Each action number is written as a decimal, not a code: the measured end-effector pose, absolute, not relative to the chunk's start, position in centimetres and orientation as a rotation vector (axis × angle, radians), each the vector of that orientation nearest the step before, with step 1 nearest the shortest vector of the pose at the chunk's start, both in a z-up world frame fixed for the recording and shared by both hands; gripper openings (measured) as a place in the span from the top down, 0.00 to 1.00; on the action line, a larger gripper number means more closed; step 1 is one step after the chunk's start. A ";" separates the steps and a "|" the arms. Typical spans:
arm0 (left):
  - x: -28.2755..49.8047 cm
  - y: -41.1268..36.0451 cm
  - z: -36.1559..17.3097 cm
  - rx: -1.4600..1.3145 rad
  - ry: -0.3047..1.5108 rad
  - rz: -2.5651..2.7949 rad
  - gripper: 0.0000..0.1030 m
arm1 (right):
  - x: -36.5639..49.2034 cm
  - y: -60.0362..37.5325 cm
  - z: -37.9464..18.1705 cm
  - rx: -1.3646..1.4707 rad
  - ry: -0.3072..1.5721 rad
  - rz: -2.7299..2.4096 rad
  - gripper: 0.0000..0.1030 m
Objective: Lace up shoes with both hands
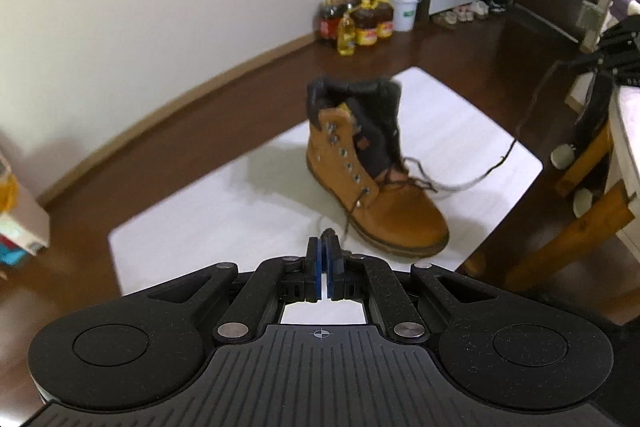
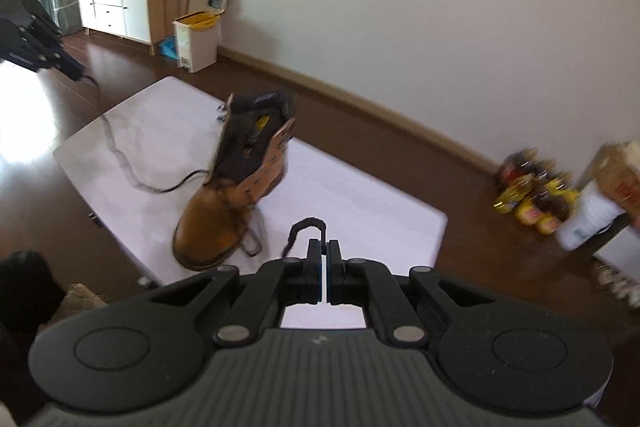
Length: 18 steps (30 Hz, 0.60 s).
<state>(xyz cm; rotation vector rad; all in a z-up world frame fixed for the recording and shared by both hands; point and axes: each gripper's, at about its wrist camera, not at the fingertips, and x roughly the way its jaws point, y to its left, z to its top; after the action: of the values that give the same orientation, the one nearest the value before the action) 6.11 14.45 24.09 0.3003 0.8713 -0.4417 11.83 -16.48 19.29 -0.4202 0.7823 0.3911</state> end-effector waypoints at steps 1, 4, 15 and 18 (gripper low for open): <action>5.9 15.0 25.2 0.308 0.841 -0.460 0.98 | 10.7 -16.4 20.6 -0.409 0.762 0.344 0.98; 5.5 16.7 27.6 0.319 0.765 -0.527 0.98 | 7.5 -15.3 23.6 -0.386 0.719 0.222 0.98; -1.2 16.3 36.4 0.502 0.656 -0.445 0.98 | 1.7 -13.2 32.2 -0.517 0.692 0.308 0.98; -3.3 14.3 38.3 0.587 0.673 -0.471 0.98 | 0.8 -13.0 33.6 -0.575 0.730 0.342 0.98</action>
<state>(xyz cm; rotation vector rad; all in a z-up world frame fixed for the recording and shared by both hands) -3.33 14.30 38.26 0.5868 0.6735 -0.4707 0.82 -13.01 33.61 -0.5747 0.7301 0.3422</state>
